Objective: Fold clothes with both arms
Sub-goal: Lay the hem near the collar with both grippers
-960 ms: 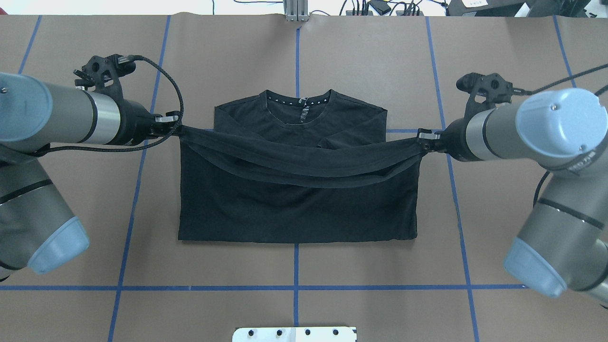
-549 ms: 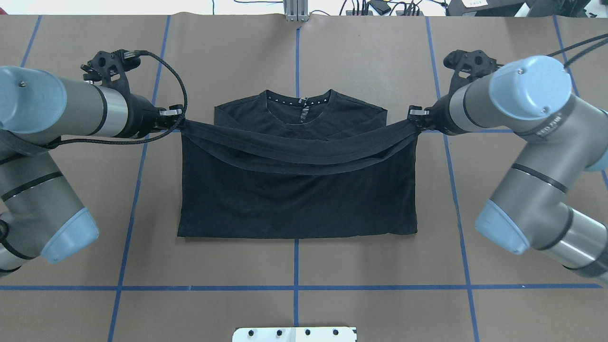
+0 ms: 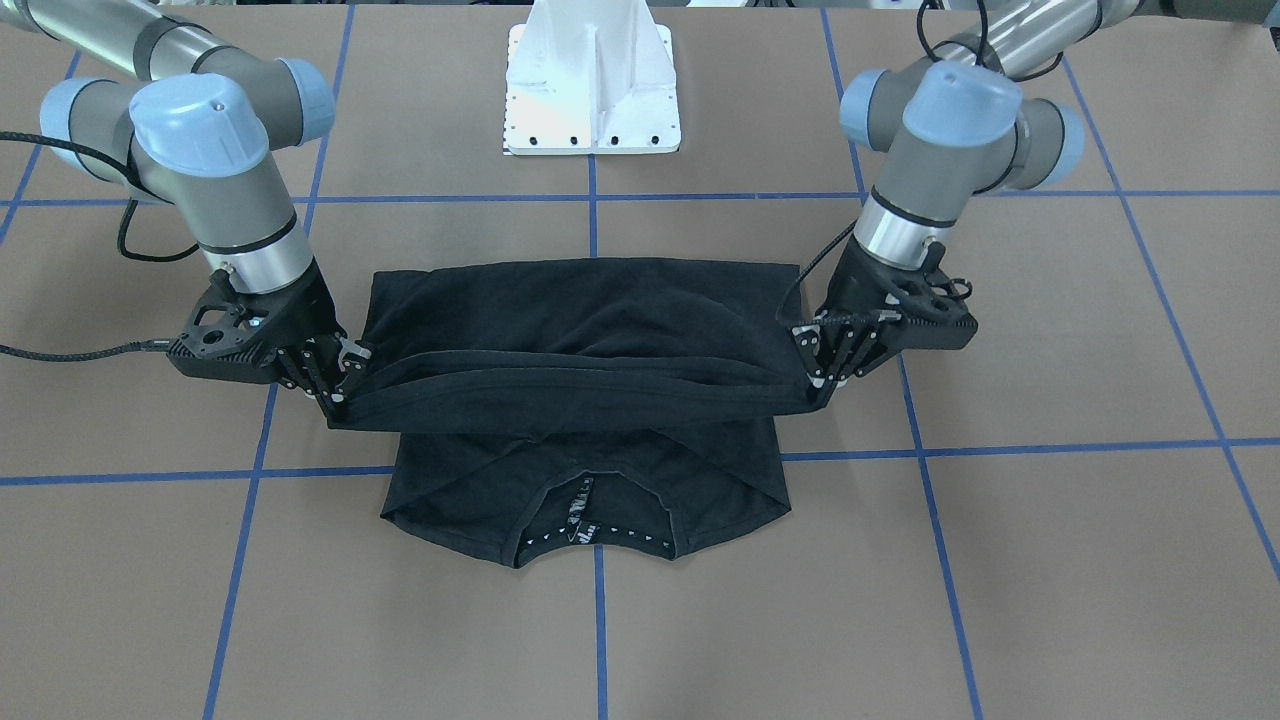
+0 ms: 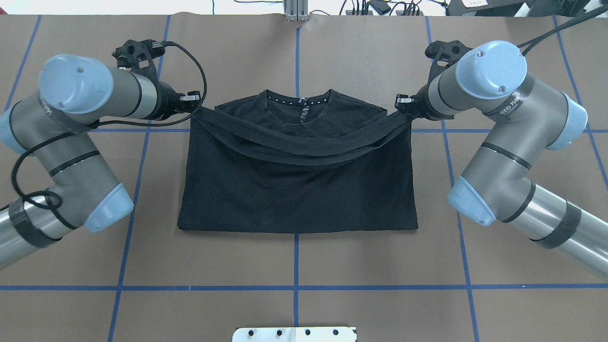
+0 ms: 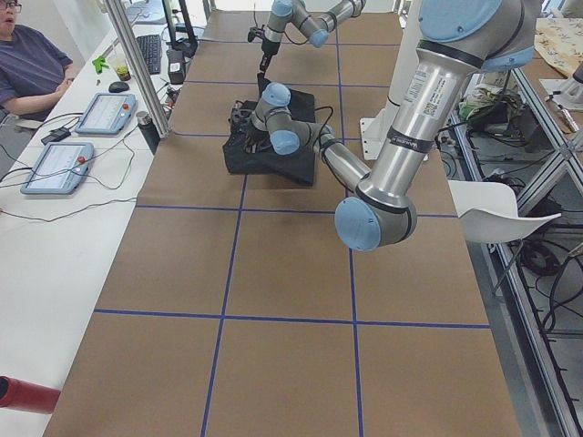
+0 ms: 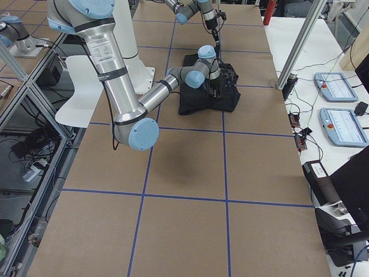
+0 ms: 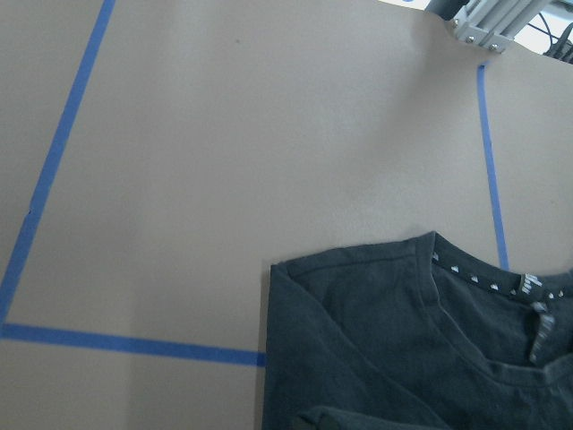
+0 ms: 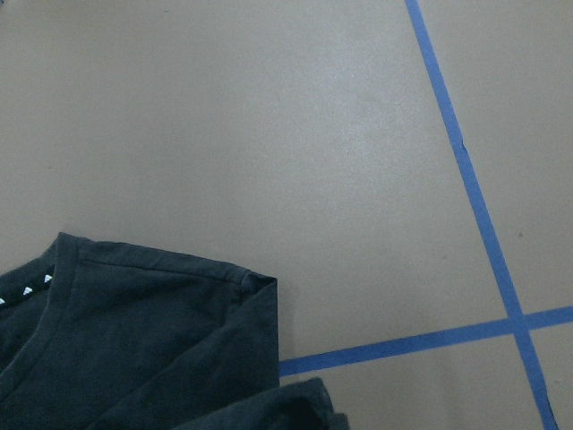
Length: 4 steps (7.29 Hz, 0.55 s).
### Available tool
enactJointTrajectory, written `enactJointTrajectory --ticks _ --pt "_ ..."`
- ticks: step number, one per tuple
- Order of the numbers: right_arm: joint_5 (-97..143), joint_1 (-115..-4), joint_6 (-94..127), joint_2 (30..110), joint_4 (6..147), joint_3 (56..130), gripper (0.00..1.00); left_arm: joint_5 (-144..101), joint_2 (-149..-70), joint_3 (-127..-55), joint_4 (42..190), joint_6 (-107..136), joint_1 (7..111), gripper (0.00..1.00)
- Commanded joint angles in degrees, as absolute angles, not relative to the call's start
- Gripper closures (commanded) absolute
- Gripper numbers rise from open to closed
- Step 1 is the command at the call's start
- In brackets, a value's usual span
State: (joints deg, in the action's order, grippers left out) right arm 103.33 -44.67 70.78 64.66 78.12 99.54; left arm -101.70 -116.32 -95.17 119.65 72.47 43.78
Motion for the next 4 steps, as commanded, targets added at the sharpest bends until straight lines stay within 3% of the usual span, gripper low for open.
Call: enactJointTrajectory --ticks 1,4 --pt "103.4 -45.6 69.3 61.5 78.0 94.1 1.0 -101.5 -117.6 -87.7 125.6 71.9 44.7 1.0" --pt "103.2 -46.1 67.6 59.7 77.9 88.4 1.0 -101.5 -121.4 -79.3 127.4 71.7 44.7 1.0"
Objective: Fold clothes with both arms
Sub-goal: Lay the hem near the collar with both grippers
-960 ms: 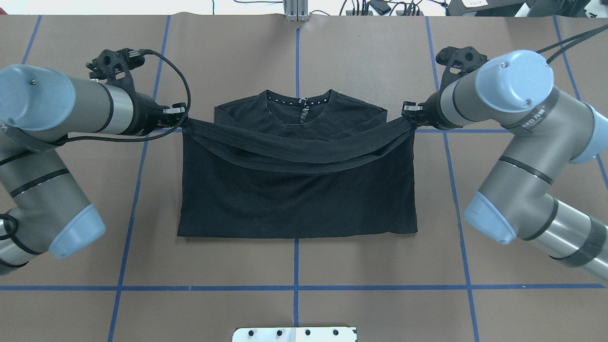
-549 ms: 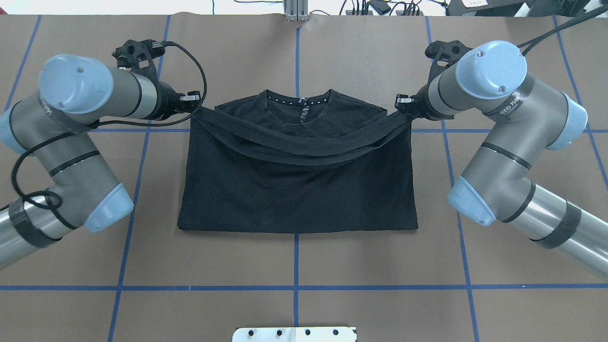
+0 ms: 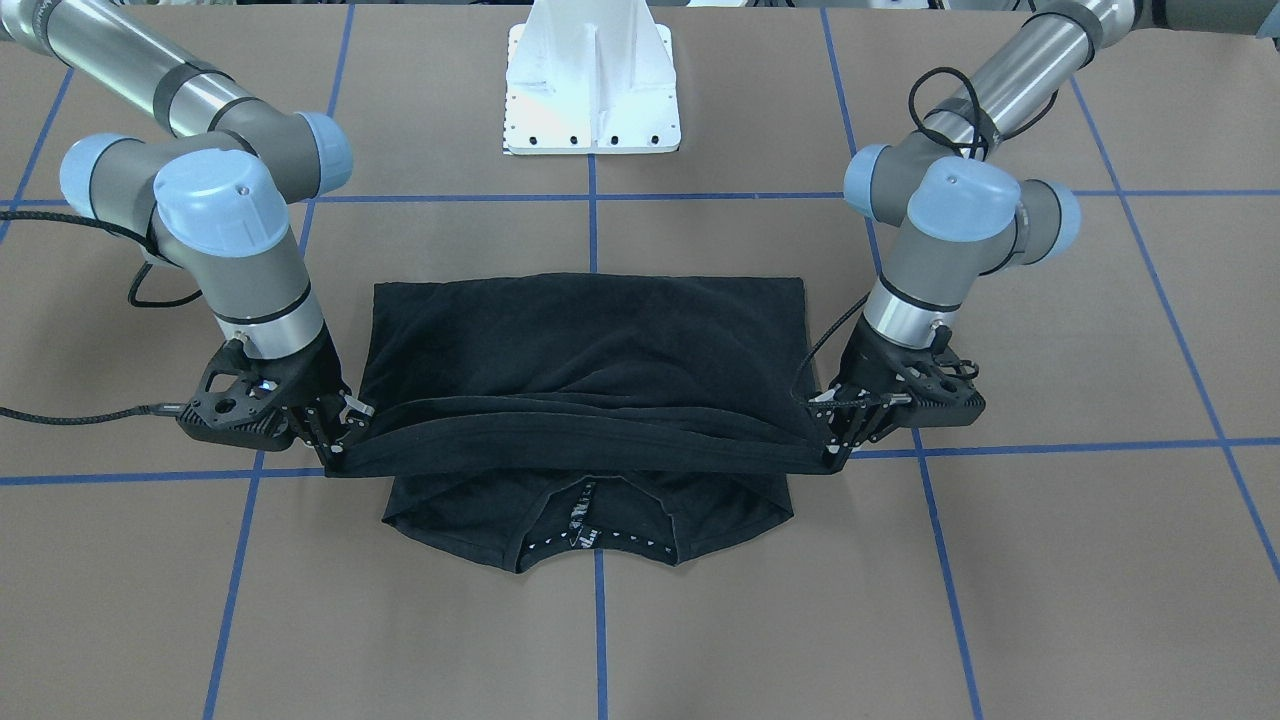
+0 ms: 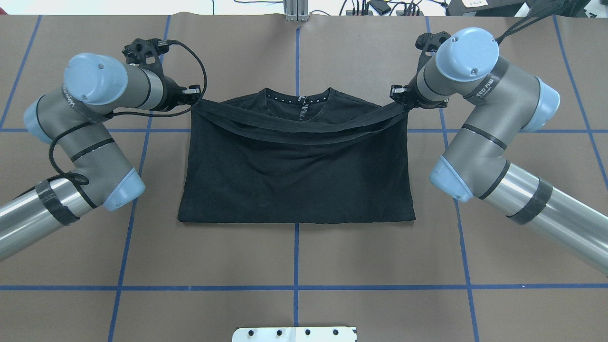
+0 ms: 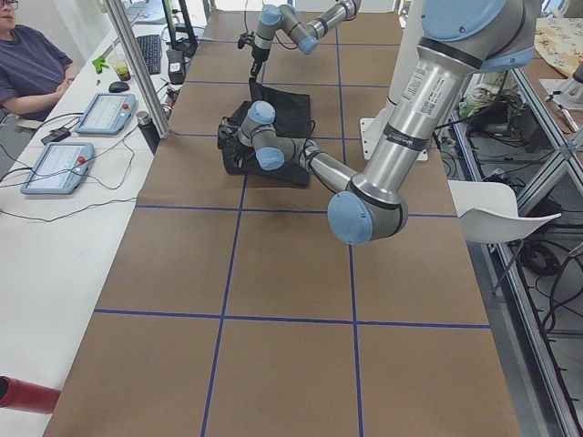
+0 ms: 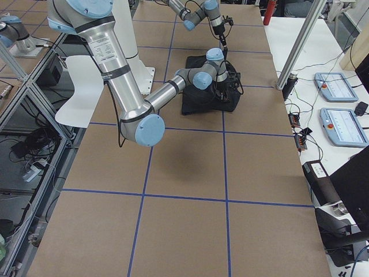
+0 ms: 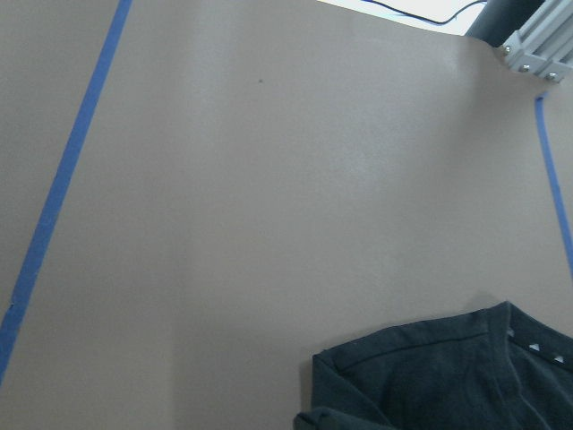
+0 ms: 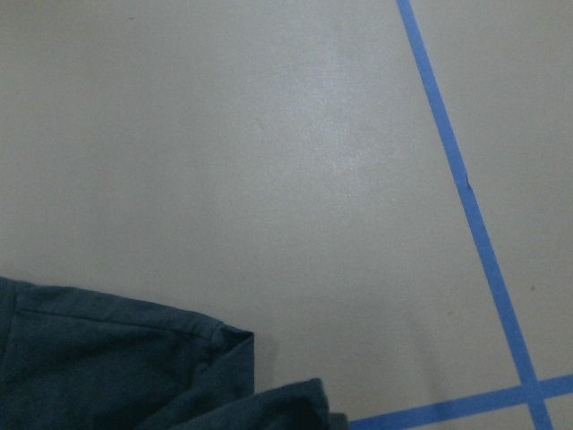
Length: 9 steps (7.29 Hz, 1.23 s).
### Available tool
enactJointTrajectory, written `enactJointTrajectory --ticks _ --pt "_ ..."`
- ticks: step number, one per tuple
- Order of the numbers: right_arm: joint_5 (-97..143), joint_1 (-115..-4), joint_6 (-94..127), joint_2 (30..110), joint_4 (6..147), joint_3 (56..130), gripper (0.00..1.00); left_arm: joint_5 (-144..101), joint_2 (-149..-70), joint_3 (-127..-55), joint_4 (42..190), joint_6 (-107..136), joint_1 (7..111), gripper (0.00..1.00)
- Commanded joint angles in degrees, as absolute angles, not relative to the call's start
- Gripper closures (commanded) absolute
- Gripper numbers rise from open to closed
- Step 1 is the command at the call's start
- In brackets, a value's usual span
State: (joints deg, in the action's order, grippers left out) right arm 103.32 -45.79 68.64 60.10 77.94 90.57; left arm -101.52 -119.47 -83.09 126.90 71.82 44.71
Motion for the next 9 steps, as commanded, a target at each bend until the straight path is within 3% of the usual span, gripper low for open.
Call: enactJointTrajectory --ticks 1,6,7,8,9 --pt "103.2 -46.2 67.6 58.0 77.9 86.8 1.0 -101.5 -123.2 -76.5 127.4 70.5 44.7 1.0" --pt "103.0 -46.2 66.6 56.1 77.9 81.7 1.0 -101.6 -123.8 -74.6 127.4 69.3 44.7 1.0" --pt "103.0 -46.2 66.4 56.1 77.9 81.7 1.0 -101.6 -123.8 -74.6 127.4 69.3 44.7 0.97" --pt "102.9 -46.1 66.4 56.1 77.9 81.3 0.99 -101.6 -123.8 -74.6 127.4 69.3 44.7 0.79" --pt "102.9 -46.2 66.4 56.1 77.9 80.7 0.93 -101.6 -123.8 -74.6 127.5 69.4 44.7 0.75"
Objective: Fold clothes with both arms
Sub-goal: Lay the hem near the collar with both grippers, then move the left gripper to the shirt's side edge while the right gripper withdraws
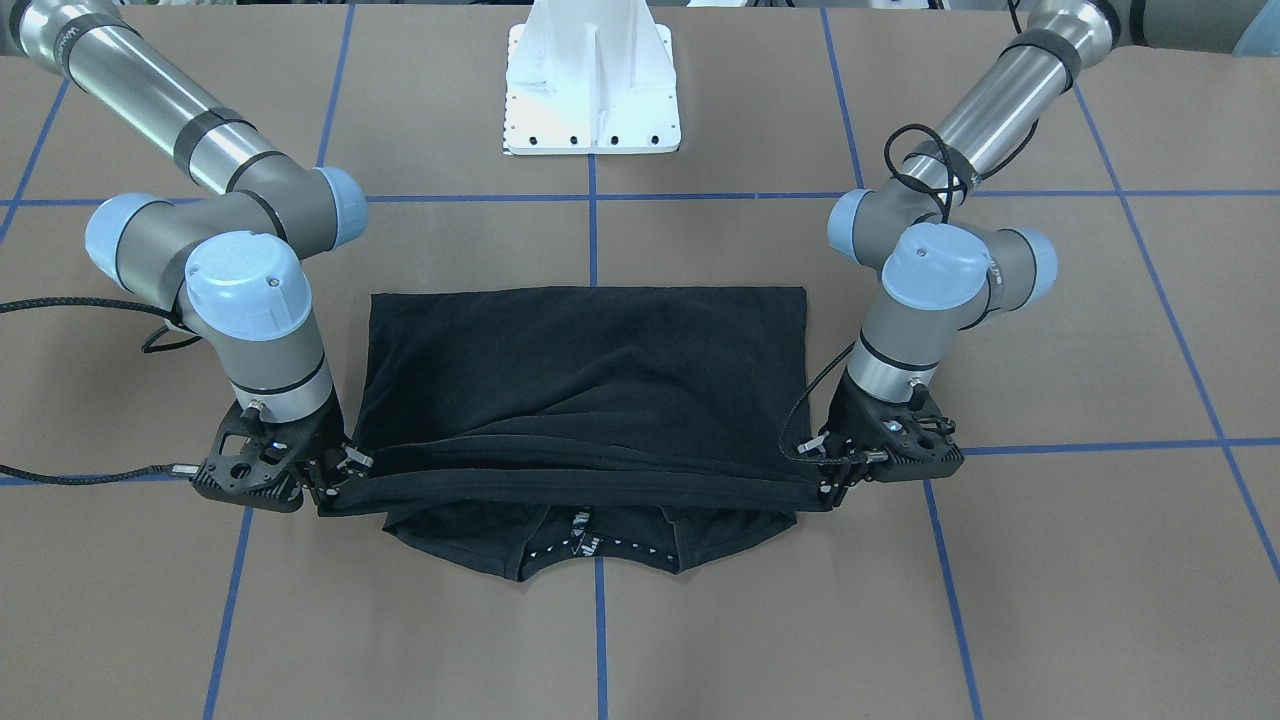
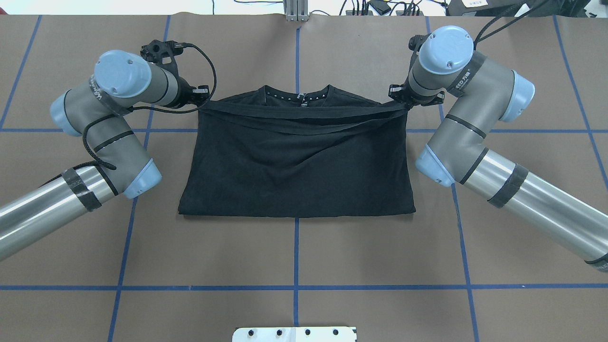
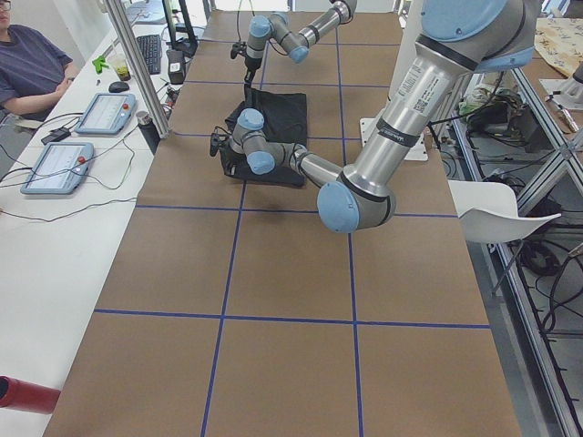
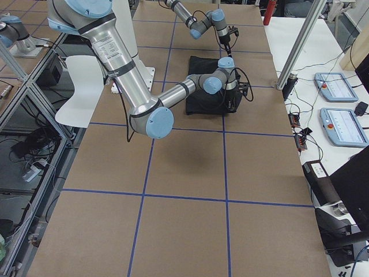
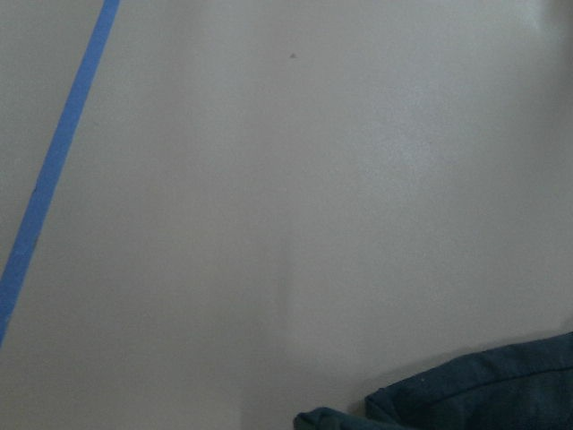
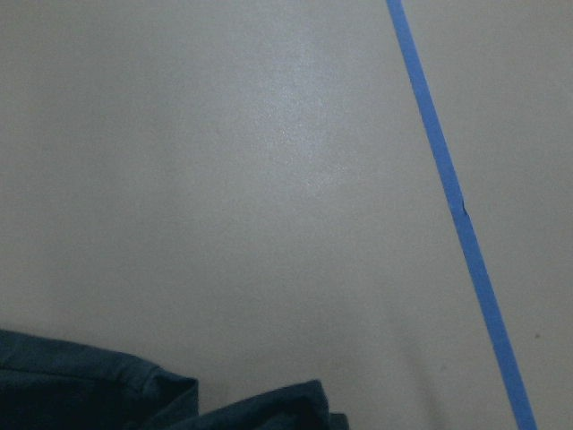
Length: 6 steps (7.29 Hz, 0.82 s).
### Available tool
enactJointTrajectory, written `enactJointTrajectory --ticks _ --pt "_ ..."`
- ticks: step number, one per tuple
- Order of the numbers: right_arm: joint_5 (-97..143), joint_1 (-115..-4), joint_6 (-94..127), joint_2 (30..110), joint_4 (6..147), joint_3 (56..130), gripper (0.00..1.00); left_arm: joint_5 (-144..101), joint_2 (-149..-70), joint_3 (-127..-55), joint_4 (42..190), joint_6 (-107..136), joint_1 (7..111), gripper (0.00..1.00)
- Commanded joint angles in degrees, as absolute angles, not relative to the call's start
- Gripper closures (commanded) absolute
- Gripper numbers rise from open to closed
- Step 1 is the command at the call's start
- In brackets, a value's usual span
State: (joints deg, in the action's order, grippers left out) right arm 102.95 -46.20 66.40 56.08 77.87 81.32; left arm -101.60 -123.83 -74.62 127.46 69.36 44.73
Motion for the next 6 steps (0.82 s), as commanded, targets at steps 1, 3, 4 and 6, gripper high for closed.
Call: enactJointTrajectory --ticks 1,3,4,6 --pt "102.9 -46.3 66.3 56.1 77.9 80.6 0.92 -101.6 -123.8 -74.6 127.5 69.3 44.8 0.75" --pt "102.9 -46.8 66.3 56.0 77.8 80.6 0.14 -101.8 -123.8 -74.7 129.5 69.4 45.1 0.46" --pt "103.6 -48.7 65.8 54.2 78.2 80.6 0.01 -102.3 -123.8 -75.1 132.2 69.4 46.0 0.0" --pt "112.7 -52.1 59.9 53.4 78.7 80.6 0.0 -107.7 -122.9 -76.8 132.5 69.4 46.1 0.0"
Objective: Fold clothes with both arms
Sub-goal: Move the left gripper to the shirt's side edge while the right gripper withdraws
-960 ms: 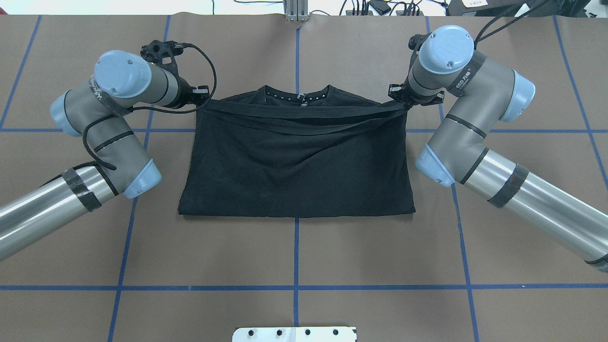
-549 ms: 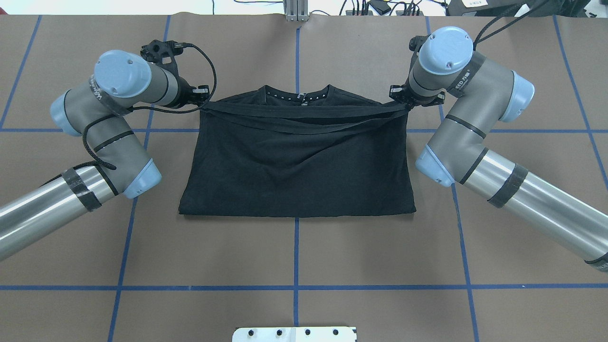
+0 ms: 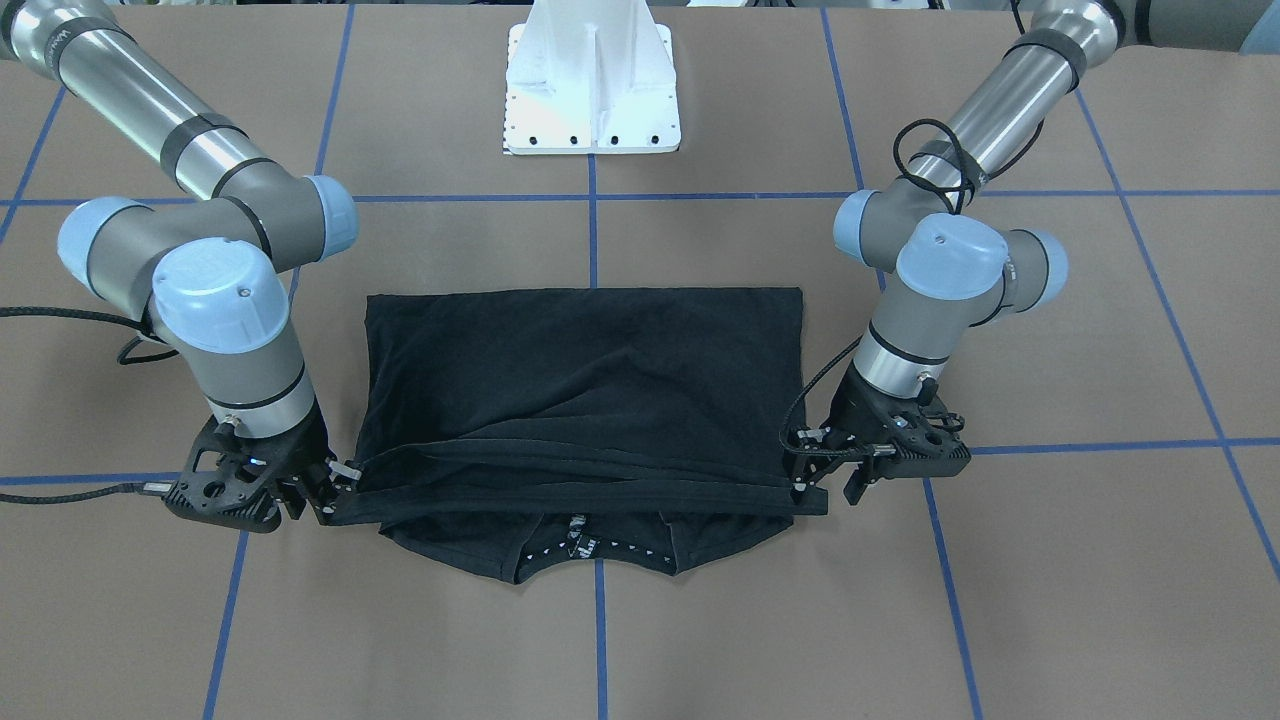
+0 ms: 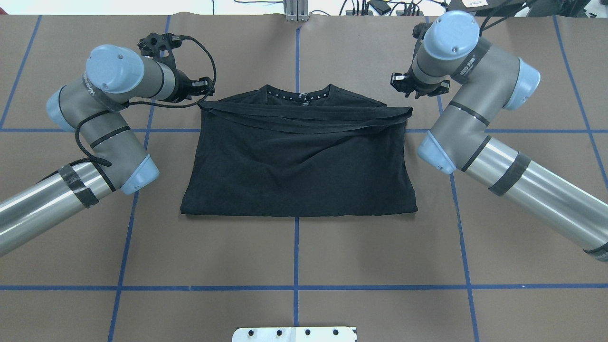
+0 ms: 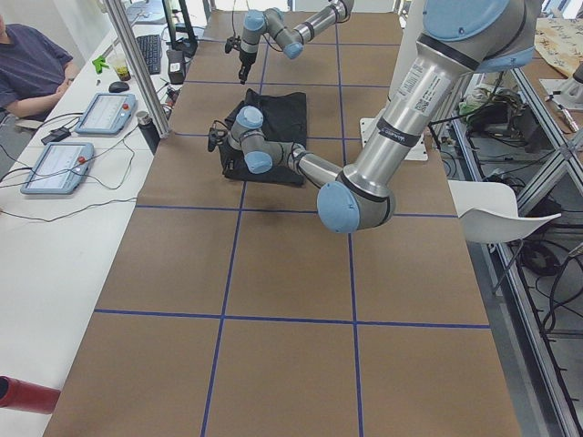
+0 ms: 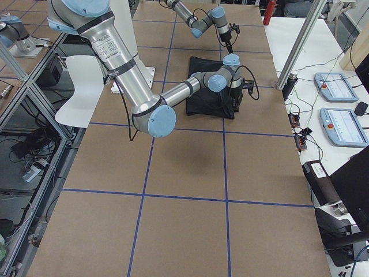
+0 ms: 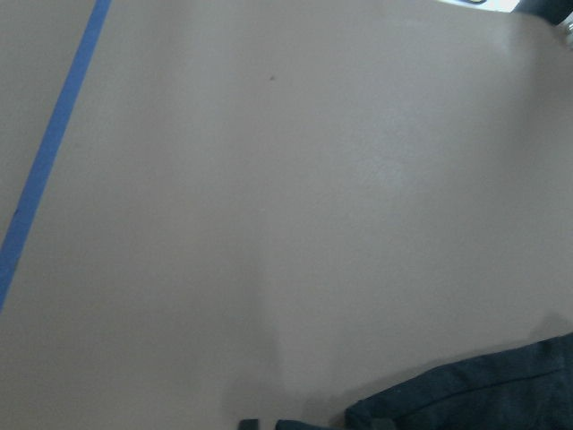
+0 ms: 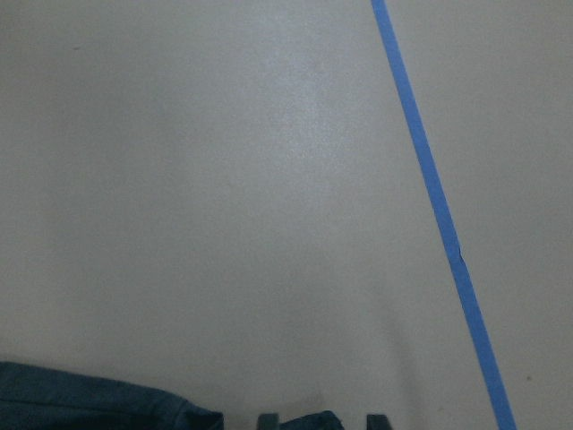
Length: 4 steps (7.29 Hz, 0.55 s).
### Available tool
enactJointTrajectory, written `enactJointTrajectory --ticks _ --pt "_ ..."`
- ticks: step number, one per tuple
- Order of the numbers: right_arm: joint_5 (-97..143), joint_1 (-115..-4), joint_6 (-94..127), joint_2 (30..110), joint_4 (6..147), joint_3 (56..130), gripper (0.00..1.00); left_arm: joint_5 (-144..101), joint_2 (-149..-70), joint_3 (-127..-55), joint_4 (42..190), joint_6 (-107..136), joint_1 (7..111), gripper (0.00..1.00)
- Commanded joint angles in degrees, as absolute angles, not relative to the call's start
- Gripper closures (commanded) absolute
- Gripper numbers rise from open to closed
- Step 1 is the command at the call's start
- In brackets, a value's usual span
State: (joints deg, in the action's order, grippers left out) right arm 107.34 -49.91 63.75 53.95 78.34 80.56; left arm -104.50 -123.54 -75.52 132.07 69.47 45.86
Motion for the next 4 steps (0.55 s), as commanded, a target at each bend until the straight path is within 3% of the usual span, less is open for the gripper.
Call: enactJointTrajectory --ticks 1,4 --pt "114.8 -52.6 56.4 54.0 78.6 81.1 0.0 -108.1 -119.8 -80.5 132.5 69.5 46.0 0.0" --pt "114.8 -52.6 53.6 55.1 78.1 82.1 0.0 -111.3 -110.0 -91.2 132.5 70.3 40.6 0.0"
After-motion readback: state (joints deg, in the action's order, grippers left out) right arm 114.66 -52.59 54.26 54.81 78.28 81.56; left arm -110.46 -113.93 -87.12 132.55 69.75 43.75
